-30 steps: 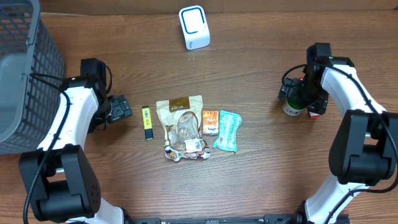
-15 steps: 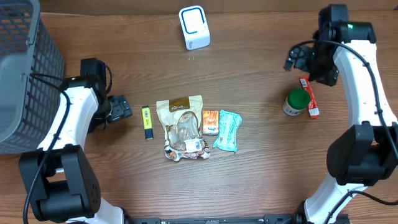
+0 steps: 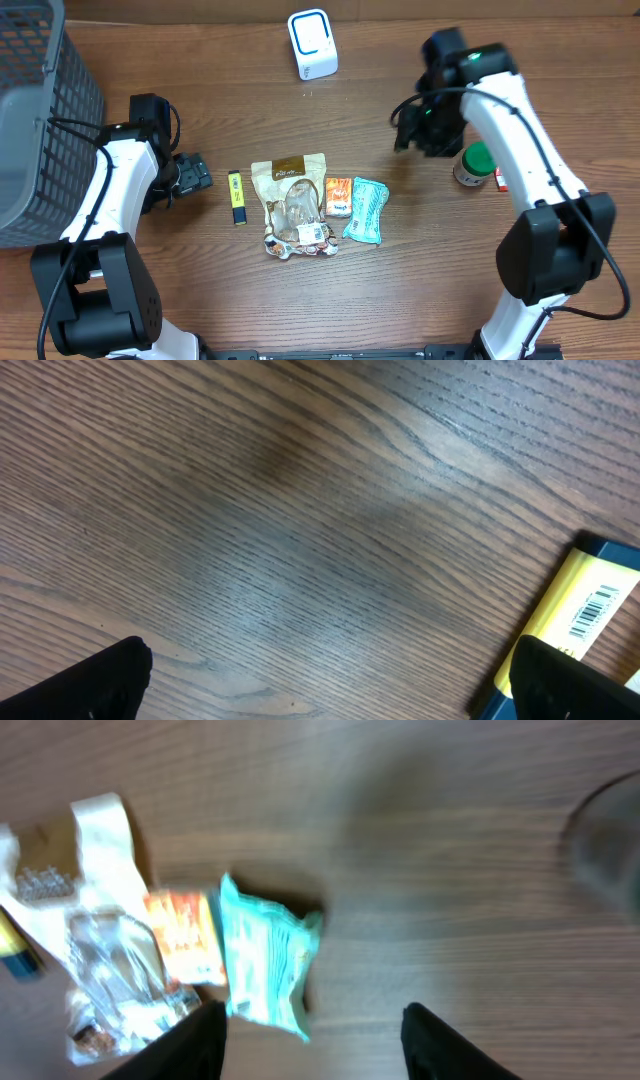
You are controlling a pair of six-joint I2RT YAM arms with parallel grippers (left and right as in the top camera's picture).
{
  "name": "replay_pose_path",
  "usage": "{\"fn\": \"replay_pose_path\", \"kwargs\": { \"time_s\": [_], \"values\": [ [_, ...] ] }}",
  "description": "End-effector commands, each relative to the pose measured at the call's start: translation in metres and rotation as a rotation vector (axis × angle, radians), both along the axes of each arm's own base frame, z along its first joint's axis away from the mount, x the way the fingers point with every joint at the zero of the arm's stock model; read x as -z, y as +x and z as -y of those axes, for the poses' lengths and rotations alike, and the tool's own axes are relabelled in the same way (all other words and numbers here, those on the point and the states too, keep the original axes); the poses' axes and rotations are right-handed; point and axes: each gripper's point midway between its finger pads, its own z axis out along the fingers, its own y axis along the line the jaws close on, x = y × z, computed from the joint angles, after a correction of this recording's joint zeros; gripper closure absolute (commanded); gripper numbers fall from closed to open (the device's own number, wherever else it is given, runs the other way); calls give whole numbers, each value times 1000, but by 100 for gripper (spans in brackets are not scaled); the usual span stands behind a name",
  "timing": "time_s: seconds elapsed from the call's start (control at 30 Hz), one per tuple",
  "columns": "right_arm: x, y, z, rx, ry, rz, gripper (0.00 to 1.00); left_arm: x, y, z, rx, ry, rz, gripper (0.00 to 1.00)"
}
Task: Scan the item barcode
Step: 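Move the right gripper left and lower it over the orange packet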
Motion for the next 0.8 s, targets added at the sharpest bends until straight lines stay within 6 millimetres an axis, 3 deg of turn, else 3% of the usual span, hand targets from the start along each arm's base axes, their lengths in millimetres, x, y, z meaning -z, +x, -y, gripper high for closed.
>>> {"fn": "replay_pose_path", "kwargs": {
  "time_s": [0.0,0.23,0.33,0.47,0.77],
  "values": [
    [18,-17,-23,-42,0,-27,57,2,-2,-1,13,9,-13,0],
    [59,-29,-70,-169,20,30,68,2,-2,-1,13,9,-13,0],
    [70,-30,-87,-212,37,70,75,2,-2,-1,13,9,-13,0],
    [79,-31,-103,-248,57,113,77,2,-2,-1,13,9,-13,0],
    [80,-34,-102,-198,54,92,76,2,-2,-1,13,9,-13,0]
  ]
}}
